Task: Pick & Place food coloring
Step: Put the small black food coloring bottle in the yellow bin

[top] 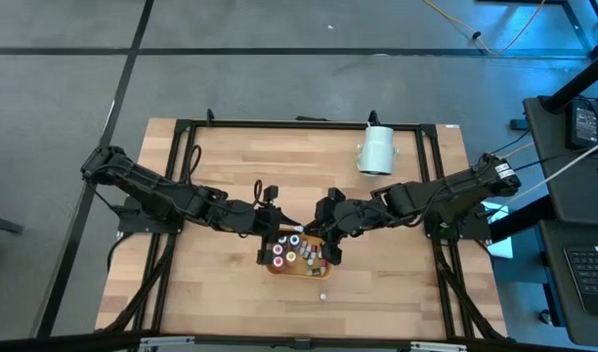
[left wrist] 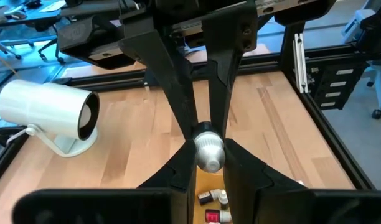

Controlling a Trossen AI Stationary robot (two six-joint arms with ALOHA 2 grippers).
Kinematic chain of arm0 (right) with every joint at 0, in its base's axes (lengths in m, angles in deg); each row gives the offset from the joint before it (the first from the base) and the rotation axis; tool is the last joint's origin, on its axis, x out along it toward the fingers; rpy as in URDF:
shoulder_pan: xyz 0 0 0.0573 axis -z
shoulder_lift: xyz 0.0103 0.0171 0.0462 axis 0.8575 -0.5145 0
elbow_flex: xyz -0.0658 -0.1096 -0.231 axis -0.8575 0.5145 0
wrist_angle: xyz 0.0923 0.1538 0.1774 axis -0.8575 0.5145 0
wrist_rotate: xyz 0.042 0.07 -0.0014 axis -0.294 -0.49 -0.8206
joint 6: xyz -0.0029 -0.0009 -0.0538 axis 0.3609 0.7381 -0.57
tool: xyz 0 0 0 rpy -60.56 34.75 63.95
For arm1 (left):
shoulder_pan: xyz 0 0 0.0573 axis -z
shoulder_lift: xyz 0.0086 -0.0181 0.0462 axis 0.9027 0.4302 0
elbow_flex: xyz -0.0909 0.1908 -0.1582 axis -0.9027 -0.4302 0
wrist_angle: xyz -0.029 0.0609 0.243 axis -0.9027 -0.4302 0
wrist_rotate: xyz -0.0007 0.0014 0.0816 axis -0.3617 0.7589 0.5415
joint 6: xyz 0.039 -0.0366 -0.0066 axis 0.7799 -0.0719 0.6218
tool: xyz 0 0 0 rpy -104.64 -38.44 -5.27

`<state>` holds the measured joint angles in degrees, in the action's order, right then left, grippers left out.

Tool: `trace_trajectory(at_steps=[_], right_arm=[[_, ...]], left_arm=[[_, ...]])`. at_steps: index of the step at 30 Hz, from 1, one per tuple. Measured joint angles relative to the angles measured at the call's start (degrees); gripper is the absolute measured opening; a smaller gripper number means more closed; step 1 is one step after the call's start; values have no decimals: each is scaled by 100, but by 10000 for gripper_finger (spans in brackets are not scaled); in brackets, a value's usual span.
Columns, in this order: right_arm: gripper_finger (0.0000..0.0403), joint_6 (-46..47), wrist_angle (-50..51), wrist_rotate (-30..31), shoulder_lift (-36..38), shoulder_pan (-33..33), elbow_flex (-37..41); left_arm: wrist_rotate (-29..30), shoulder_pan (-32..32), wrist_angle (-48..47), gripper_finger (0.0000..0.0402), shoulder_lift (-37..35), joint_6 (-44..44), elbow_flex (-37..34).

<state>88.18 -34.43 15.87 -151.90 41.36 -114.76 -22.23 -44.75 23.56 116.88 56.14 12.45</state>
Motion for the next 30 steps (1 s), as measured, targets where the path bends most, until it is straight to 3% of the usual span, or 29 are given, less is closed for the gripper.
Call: trace_trajectory(at_steps=[8,12,16,22,25,30], right_arm=[[111,-449,4,-209,0,9,0],[161,-538,218,-597,5,43,0],[213,-385,1097,-645,326,66,0],[250,543,2370,1017,1128,-413,60],[254,1034,2644,1737,1390,-623,178],[254,1294,2754,2105,1488,-737,251]], left_arm=[[-32,-8,7,57,4,-330,0],[-214,-77,7,57,7,-464,1],[-243,-172,6,54,7,-500,1],[-1068,-464,-49,52,168,-915,34],[-1430,-564,-498,51,553,-949,393],[-1729,-573,-2113,51,1458,-626,1570]])
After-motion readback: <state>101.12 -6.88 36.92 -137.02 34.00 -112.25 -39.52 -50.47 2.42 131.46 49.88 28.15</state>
